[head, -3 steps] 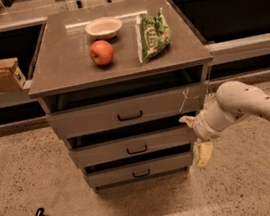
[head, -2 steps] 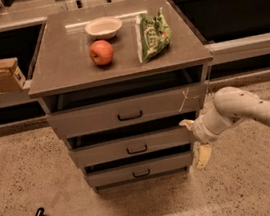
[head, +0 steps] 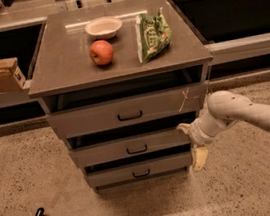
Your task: Open middle drawer
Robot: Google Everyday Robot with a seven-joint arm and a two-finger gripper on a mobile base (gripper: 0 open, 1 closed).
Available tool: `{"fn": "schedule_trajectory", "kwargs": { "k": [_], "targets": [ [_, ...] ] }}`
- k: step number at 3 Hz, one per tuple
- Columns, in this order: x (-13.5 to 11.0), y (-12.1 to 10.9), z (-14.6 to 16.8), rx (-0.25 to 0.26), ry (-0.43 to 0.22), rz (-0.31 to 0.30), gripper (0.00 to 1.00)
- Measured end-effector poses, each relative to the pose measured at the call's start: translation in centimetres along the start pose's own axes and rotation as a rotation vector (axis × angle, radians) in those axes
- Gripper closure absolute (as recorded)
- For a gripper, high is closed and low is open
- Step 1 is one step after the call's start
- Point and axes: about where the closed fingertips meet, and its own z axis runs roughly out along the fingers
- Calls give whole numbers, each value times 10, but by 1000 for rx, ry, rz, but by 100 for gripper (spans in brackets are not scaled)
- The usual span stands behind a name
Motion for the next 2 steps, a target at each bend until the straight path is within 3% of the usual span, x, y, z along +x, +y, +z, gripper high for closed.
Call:
{"fn": "schedule_trajectory", "kwargs": {
  "k": [2],
  "targets": [
    [10, -2, 17, -32, 6, 8, 0]
  ]
}}
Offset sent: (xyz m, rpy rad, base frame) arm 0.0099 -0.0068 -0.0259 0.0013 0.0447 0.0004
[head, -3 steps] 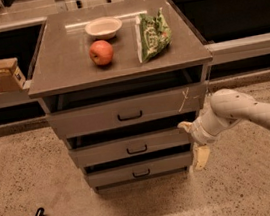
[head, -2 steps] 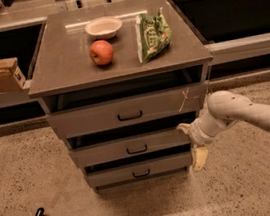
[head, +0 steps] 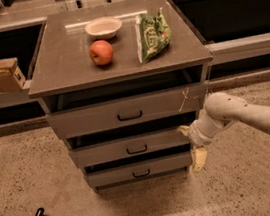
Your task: Open middle drawer
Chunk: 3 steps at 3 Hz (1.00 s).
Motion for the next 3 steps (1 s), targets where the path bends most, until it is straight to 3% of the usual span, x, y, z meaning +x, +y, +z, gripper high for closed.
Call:
{"fn": "schedule_trajectory", "kwargs": {
  "k": [1, 3],
  "targets": [
    [11, -17, 12, -15, -30, 4, 0],
    [11, -28, 20, -3, -40, 13, 0]
  ]
}}
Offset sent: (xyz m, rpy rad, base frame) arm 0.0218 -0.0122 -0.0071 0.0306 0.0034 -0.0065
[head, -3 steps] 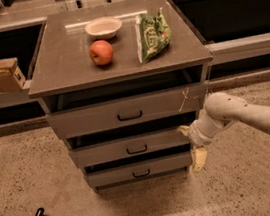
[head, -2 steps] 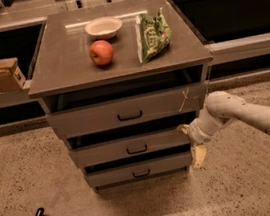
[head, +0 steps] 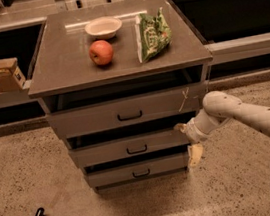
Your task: Open middle drawer
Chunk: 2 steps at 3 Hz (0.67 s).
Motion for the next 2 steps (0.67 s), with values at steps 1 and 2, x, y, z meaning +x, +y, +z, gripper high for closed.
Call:
{"fn": "schedule_trajectory", "kwargs": {
  "k": [1, 2],
  "targets": [
    [6, -14, 11, 22, 15, -9, 0],
    [14, -26, 20, 52, 40, -16, 0]
  ]
}}
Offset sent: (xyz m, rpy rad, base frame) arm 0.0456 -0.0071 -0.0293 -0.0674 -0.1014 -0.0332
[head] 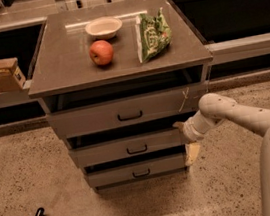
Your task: Open middle drawer
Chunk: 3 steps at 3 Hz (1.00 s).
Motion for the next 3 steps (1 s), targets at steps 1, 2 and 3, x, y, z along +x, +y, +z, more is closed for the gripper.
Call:
{"fn": "schedule_trajectory", "kwargs": {
  "k": [1, 2, 3],
  "targets": [
    [7, -8, 11, 15, 42, -8, 0],
    [9, -16, 19, 24, 64, -15, 0],
    [4, -25, 21, 38, 65, -27, 0]
  ]
}}
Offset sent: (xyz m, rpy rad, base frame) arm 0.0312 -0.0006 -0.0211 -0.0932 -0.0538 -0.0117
